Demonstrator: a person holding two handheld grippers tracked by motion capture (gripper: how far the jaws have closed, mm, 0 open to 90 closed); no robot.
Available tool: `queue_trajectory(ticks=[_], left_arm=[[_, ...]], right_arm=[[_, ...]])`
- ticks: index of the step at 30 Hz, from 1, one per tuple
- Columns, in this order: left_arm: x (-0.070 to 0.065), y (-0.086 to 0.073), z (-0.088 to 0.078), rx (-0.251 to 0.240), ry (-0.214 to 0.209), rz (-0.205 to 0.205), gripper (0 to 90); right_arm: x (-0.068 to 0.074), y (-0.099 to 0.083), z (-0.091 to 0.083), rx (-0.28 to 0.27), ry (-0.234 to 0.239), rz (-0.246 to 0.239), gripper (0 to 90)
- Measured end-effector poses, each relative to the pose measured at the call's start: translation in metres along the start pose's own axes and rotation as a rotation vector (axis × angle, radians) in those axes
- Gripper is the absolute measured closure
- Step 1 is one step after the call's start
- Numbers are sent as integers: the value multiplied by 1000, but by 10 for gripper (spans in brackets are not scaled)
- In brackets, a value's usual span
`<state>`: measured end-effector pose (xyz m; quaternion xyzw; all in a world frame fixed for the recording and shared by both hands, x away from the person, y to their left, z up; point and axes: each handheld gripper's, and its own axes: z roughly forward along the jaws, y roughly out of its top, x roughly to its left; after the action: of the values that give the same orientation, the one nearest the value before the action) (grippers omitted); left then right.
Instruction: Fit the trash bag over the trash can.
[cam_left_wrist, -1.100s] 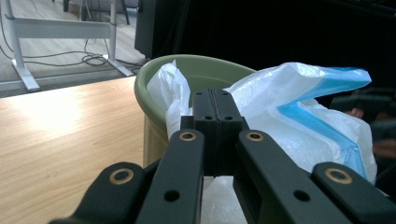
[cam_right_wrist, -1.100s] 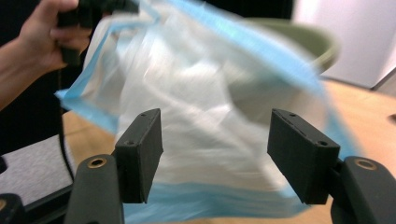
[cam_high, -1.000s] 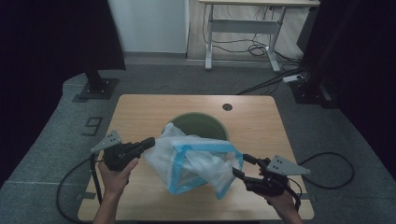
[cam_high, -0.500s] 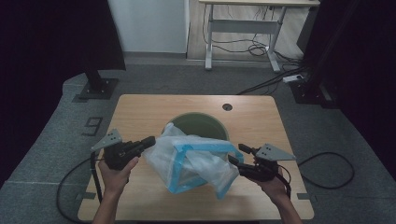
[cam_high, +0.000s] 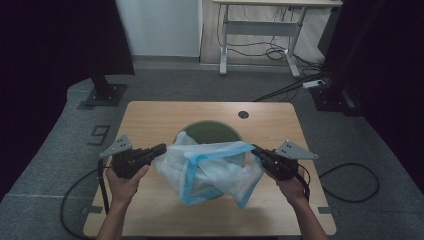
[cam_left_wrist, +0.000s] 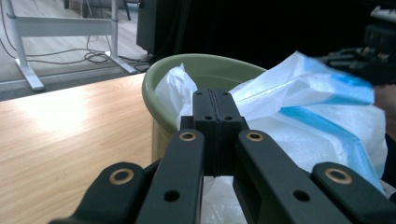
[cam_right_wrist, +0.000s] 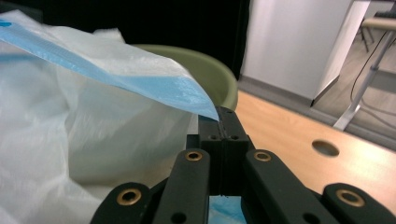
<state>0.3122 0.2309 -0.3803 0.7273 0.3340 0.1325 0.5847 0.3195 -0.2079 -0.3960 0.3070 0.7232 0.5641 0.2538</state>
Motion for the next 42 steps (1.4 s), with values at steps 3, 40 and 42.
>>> queue_trajectory(ticks=[3,40,42], left_arm=[[1,2,1,7,6,9,900],[56,-5,61,216,135,-70,900],[57,-6,65,222,132,-83,900]], right_arm=[[-3,11,5,-10,-5,3,889],[-43,-10,114,222,-52,132,890],[-44,-12,115,232,-49,144,890]])
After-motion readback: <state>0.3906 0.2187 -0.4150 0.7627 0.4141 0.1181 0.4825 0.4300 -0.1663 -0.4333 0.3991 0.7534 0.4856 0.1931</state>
